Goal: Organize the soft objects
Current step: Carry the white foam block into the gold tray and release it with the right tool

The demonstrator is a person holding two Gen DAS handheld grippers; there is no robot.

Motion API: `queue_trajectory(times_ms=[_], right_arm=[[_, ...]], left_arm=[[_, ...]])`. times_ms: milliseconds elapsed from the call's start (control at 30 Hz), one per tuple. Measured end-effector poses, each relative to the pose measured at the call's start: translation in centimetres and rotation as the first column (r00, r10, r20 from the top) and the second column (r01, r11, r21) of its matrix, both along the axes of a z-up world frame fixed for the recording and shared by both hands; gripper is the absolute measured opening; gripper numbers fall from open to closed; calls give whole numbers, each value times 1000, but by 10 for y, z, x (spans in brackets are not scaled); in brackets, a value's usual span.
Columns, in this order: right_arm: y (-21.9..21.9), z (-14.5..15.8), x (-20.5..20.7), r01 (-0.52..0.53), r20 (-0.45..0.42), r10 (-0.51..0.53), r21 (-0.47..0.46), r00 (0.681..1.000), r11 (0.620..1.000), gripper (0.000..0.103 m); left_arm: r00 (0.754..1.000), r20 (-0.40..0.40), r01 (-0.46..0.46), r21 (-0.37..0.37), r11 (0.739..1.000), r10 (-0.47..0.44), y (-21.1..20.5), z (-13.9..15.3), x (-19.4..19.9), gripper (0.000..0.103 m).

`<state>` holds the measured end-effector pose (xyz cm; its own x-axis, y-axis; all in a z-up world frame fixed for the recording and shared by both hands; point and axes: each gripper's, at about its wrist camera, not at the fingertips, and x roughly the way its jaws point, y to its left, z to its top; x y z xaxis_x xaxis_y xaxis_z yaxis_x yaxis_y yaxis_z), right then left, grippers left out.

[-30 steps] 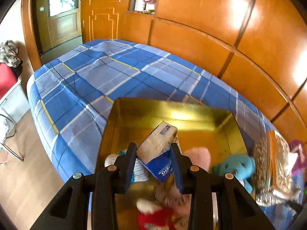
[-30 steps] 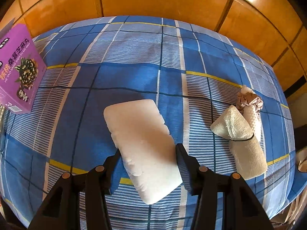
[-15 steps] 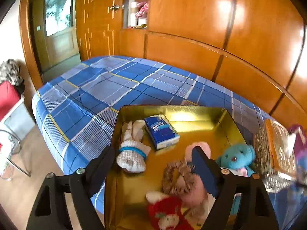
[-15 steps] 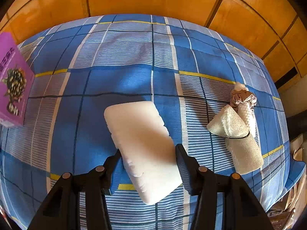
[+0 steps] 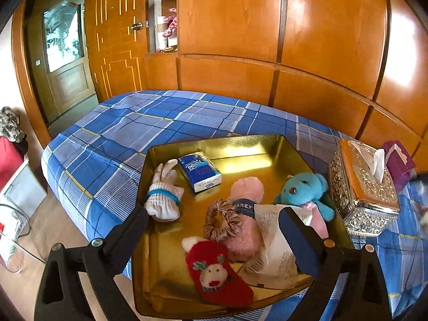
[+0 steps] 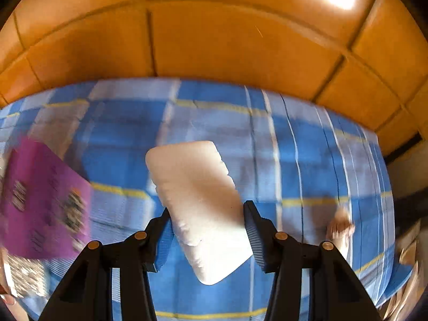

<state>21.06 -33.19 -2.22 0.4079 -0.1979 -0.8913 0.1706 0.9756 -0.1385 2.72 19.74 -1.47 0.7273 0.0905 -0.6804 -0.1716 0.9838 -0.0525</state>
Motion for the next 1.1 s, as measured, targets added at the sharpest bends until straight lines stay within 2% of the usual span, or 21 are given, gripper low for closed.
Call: queue_trajectory(times_ms=[333,533,633,800,1000,1100], right_arm=[[81,65,43,-175,124,179,-37,976,984,49],[142,81,45,-321,183,322,-36,929,946,49],[173,85,38,-398,209,394,-28,895,917,49],[227,90,18,-531,239,520,-21,820,847,49],[296,86,-20,-686,234,670,-19,705,728,49],[326,78,-38,-741,214,723,6,657,672,49]], left_arm=[[999,-14,45,-1,999,-45,-14,-4,-4,100],[998,-23,55,0,998,-55,-18,-6,-6,100],[998,-27,57,5,998,-57,-20,-6,-6,100],[998,-31,58,7,998,-57,-20,-7,-7,100],[998,-34,55,5,998,-55,-18,-9,-8,100],[999,-31,41,8,999,-41,-13,-9,-9,100]])
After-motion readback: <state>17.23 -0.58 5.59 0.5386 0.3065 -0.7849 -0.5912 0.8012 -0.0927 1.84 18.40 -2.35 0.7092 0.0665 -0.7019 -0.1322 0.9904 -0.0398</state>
